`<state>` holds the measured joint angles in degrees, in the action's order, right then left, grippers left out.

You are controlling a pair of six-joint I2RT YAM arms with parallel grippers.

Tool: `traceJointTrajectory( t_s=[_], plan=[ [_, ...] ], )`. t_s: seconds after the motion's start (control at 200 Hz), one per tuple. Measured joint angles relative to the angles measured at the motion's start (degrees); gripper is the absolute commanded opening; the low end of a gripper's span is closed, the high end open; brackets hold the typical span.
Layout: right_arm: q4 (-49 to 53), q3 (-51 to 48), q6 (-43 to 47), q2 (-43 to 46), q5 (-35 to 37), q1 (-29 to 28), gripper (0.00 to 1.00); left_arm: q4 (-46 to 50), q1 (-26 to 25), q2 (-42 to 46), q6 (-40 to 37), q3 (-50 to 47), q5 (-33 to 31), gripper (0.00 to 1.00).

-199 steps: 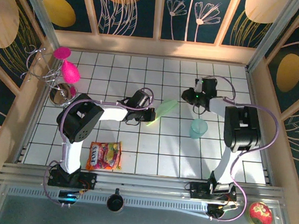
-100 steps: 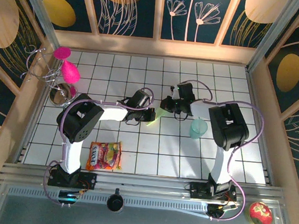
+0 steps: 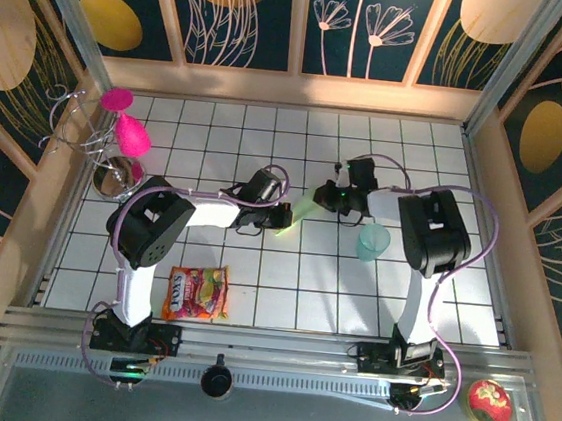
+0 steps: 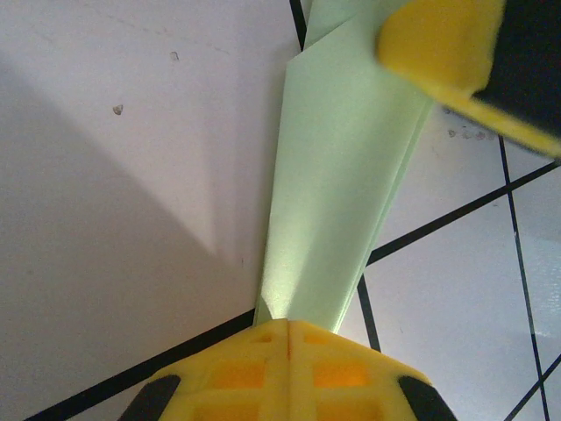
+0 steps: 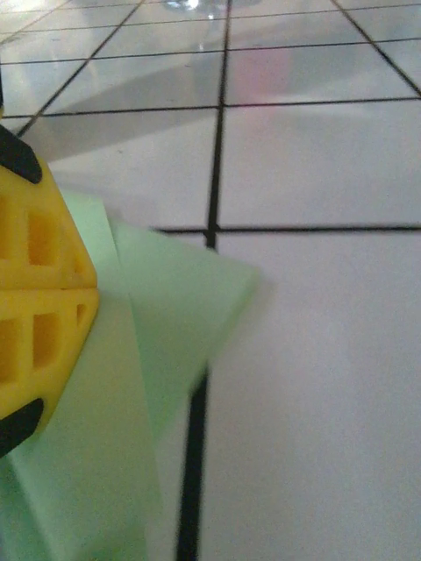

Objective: Fold a paper plane with a square sheet of paper (pick it up from the middle)
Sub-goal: Fold the wing for the fifth time at the center of the table, then turn over the paper plane at the center of the table.

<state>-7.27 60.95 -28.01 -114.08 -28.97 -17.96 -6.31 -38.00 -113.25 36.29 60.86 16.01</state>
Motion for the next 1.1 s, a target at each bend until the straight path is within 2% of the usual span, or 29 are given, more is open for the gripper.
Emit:
traceJointTrajectory(
  t_s=[0.245,0.466,0.591,0.761,0.911,1.101],
  plan=[
    [-1.1,0.3,-0.9,-0.7,-0.7,7.1,0.00,-1.0,0.0,0.2,0.0,-0.6,0.0,0.00],
    [0.2,1.4,-0.8,-0.4,2.9,9.7,0.03,1.1,0.0,0.3,0.0,0.7,0.5,0.00],
    [3.4,1.1,-0.8,2.9,5.6,9.6,0.10,4.8,0.0,1.5,0.0,2.2,0.6,0.15],
    [7.7,1.2,-0.6,10.8,11.0,7.0,0.31,6.1,0.8,7.7,0.1,3.7,-0.5,0.39],
    [12.5,2.0,-1.6,14.8,16.9,1.6,0.45,4.2,3.9,14.8,0.1,1.5,-3.0,0.54],
    [21.1,5.7,-5.5,14.6,24.1,-7.3,0.60,1.5,7.6,20.6,-0.1,-8.1,-6.4,0.73]
  ],
)
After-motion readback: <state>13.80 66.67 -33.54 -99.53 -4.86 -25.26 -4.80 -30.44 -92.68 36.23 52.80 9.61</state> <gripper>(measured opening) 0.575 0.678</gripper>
